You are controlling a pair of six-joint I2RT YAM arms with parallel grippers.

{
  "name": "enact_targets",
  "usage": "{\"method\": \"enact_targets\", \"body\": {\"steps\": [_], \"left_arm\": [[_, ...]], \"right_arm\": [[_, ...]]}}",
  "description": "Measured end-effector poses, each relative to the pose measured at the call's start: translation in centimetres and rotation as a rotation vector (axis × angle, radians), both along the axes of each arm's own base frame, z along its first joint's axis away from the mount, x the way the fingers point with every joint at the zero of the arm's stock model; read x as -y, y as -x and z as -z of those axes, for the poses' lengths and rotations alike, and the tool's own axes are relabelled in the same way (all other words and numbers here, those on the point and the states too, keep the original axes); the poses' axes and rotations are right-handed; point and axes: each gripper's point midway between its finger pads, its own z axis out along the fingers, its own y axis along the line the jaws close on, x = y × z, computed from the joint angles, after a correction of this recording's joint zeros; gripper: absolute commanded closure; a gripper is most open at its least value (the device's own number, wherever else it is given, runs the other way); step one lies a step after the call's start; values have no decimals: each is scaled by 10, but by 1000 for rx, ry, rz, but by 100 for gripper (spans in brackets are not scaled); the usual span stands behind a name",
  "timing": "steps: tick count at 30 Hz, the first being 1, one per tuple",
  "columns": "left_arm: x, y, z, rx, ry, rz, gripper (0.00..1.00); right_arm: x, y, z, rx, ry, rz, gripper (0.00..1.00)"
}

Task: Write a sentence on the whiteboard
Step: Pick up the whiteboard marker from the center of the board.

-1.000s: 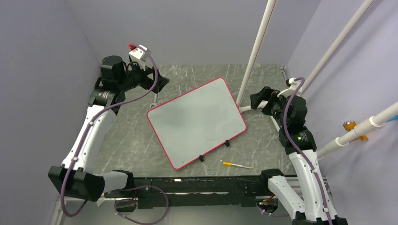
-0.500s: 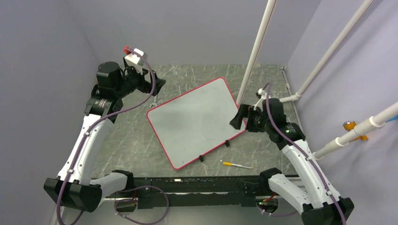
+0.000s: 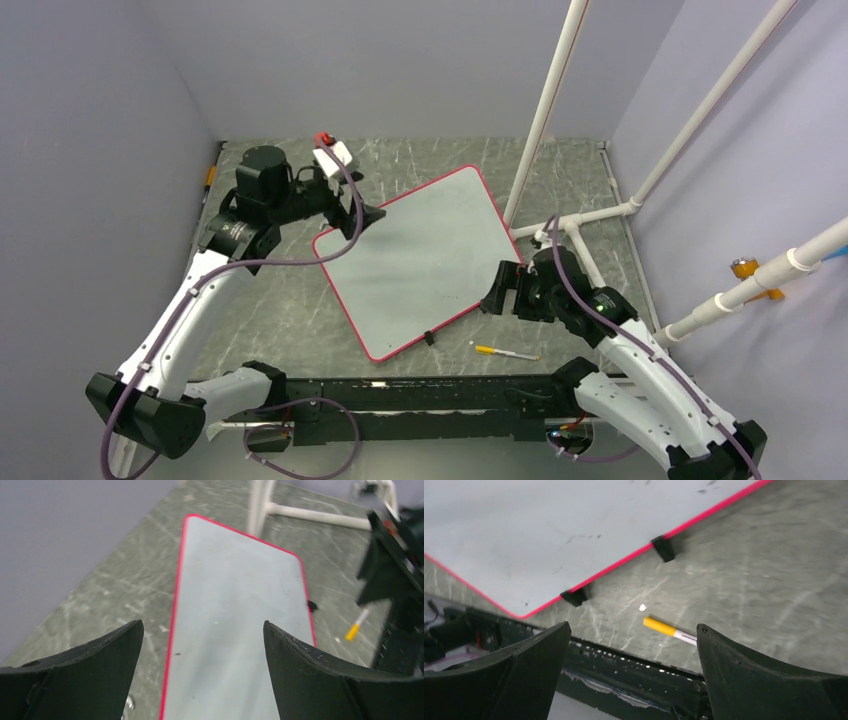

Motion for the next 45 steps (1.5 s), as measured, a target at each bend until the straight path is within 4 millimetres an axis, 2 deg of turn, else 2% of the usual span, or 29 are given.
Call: {"method": "enact_targets", "body": {"steps": [2,4,6,7,11,14,19,21,29,33,40,45], "left_arm": [[16,16,5,6,-14,108,6],[30,30,13,4,-34,199,5],[46,43,21,-5,-52,282,8],[55,49,27,-15,-65,320,10],[90,70,61,-84,-136,453,13],[117,92,87,-122,-198,542,11],[149,134,119,-86,-282,677,12],[157,143,133,-73,-308,711,13],[189,151,205,-134,-443,765,17],[206,159,233,-153,-496,795,23],[239,172,256,-132,-541,831,22],[258,182,268,-121,-560,856,30]], "right_arm": [[12,-3,-7,29,25,72,0],[27,-12,-24,75,65,168,0],[40,-26,-54,154,83,256,0],[45,-34,-75,210,79,304,0],[60,-55,-144,383,55,414,0],[69,-60,-170,452,63,453,0],[72,-63,-183,483,83,447,0],[72,-62,-185,492,86,435,0],[73,-57,-210,558,68,399,0],[76,-54,-216,582,68,393,0],[80,-49,-223,619,69,381,0],[80,-50,-224,631,72,376,0]]}}
